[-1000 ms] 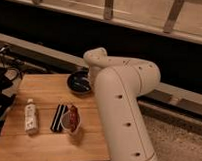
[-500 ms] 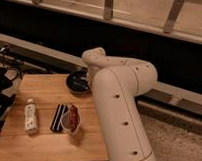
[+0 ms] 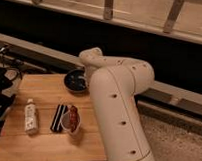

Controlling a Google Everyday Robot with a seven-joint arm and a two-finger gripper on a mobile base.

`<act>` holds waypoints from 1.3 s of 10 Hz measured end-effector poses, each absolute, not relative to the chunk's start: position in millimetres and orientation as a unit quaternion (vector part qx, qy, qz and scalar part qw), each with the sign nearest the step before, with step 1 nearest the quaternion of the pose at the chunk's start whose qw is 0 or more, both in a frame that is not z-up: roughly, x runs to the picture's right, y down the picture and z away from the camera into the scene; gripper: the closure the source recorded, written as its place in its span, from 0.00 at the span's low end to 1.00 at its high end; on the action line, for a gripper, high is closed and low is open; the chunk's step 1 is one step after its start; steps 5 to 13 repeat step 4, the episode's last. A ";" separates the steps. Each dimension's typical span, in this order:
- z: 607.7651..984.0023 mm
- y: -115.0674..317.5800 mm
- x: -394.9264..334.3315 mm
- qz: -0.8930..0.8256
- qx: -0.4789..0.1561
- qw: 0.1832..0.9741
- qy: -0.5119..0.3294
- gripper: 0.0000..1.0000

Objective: Push the ceramic bowl across the table

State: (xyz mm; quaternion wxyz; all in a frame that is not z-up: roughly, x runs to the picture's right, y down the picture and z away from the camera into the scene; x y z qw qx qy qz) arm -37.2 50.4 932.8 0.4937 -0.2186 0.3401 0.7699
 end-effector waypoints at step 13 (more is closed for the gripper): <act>923.8 54.8 -39.4 0.772 -0.221 0.490 0.339 0.95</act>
